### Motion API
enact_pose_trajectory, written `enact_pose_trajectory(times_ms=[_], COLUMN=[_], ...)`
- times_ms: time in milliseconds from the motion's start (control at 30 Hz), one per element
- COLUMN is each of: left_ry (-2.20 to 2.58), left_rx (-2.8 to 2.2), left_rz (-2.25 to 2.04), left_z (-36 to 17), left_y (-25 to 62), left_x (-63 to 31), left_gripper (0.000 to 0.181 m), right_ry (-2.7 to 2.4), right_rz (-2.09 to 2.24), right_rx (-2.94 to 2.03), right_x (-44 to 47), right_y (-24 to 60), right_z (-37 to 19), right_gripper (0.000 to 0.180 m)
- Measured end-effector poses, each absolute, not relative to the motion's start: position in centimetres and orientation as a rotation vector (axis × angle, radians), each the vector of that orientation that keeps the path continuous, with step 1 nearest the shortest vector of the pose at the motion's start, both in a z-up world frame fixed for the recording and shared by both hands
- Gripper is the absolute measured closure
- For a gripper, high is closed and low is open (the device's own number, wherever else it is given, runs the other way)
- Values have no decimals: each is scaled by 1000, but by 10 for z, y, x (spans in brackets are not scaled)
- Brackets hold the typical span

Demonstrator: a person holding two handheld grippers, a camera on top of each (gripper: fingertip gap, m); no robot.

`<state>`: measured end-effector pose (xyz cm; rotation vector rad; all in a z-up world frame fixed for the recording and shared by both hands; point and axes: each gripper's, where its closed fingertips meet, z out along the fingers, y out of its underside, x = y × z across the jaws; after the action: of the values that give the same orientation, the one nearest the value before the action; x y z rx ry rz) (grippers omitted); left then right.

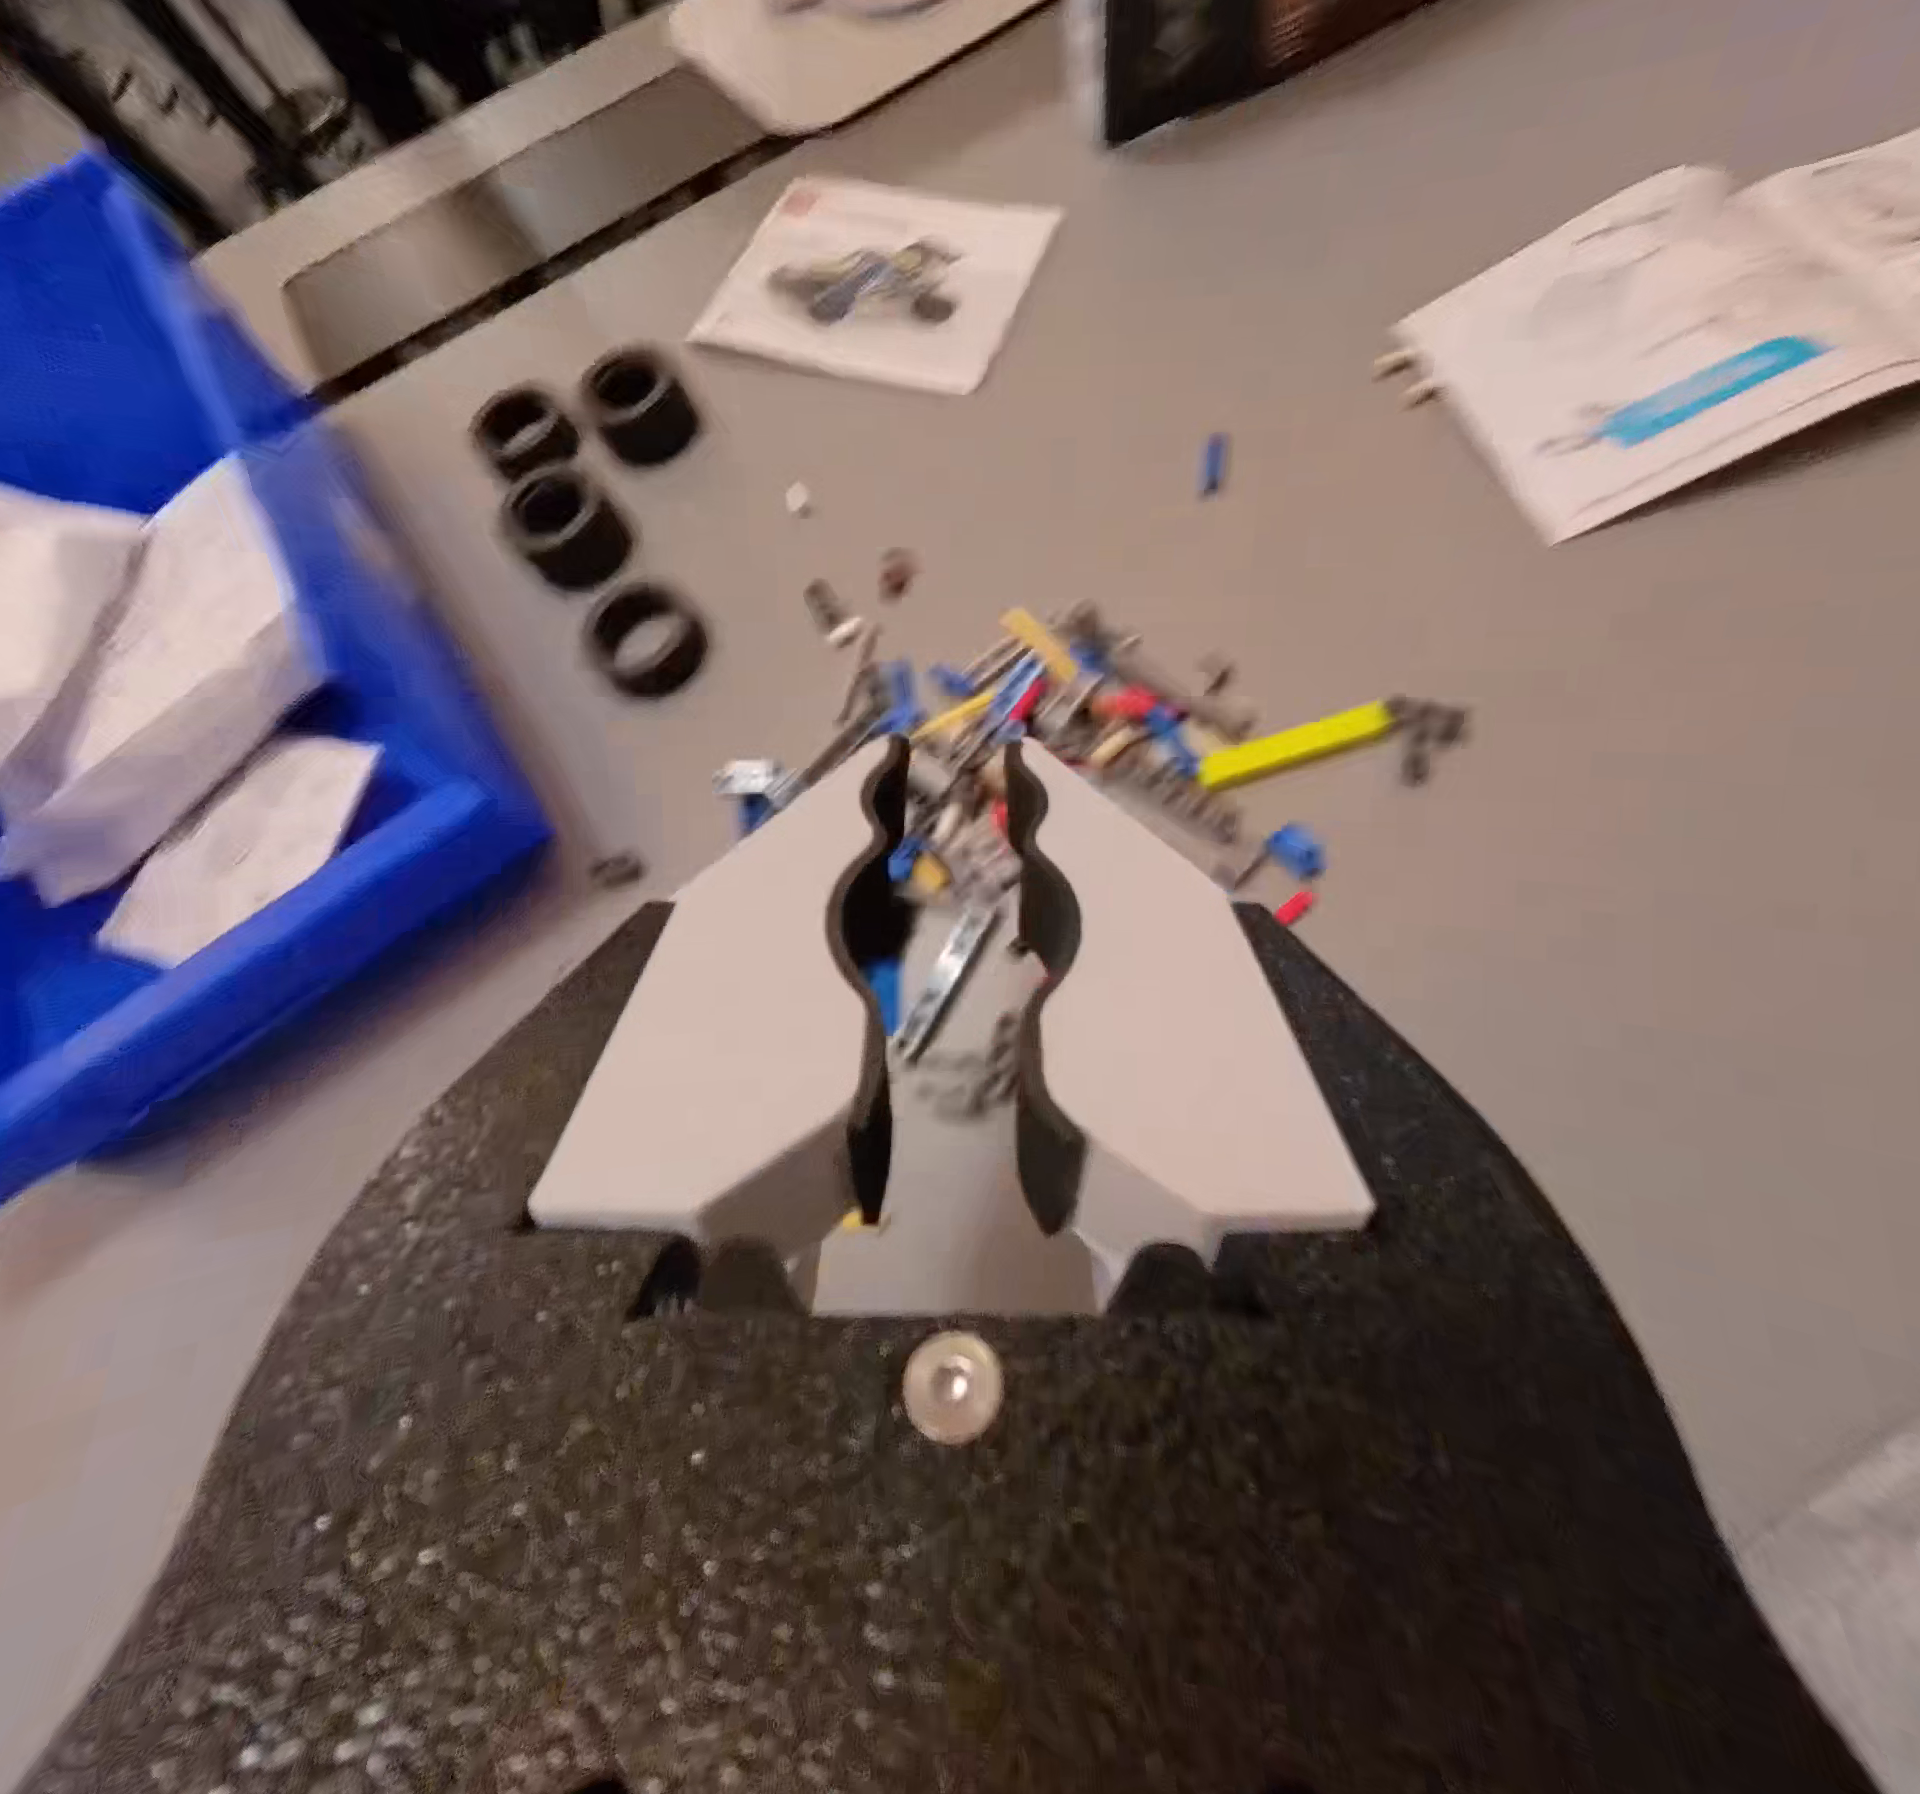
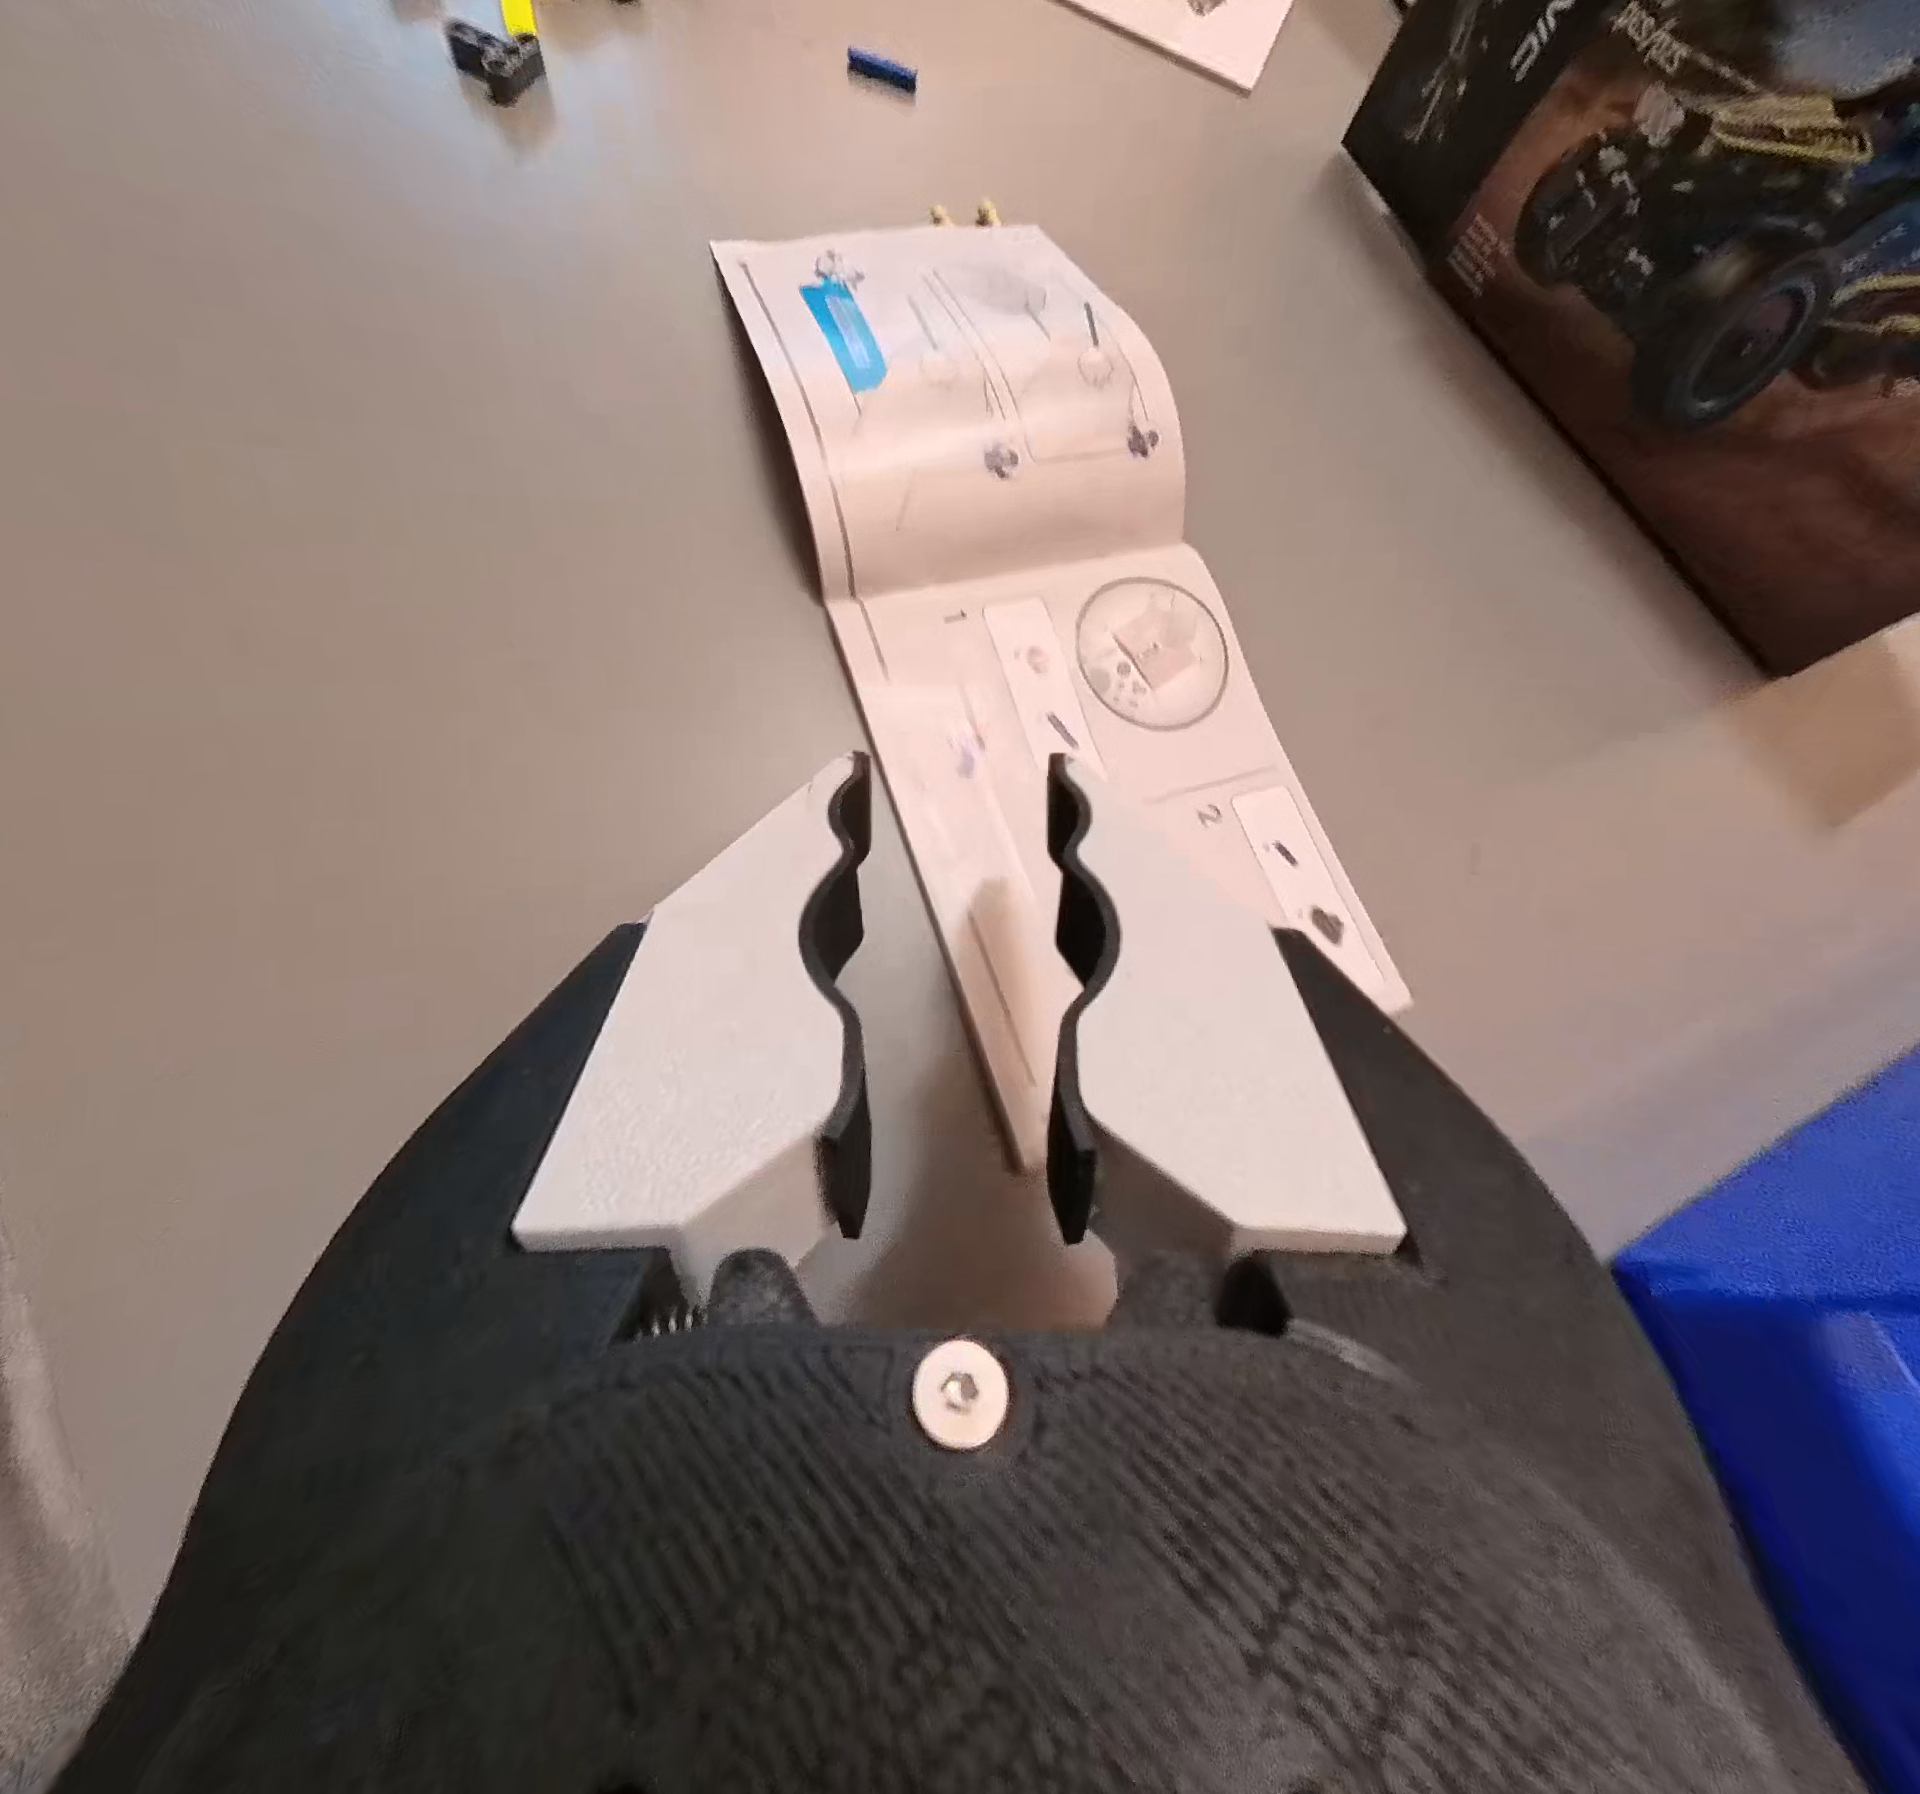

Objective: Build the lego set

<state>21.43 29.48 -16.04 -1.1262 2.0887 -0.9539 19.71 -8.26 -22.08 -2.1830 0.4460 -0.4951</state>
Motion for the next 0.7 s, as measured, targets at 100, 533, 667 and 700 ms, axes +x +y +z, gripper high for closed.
enact_pose_trajectory(times_ms=[100, 533, 667, 700], left_ry=[2132, 2406, 2419, 2401], left_rx=[-1203, -912, -923, -958], left_rz=[-895, -863, -641, -628], left_z=[-177, -227, -233, -230], left_y=[334, 283, 305, 312], left_x=[204, 218, 239, 243], left_gripper=[167, 172, 171, 170], right_ry=[437, 278, 249, 240], right_rz=[-480, -459, -449, -450], right_rx=[-2201, -2246, -2252, -2260], right_x=[193, 176, 172, 170], right_y=[-65, 0, 9, 8], right_z=[-223, -220, -219, -221], right_gripper=[149, 154, 154, 154])
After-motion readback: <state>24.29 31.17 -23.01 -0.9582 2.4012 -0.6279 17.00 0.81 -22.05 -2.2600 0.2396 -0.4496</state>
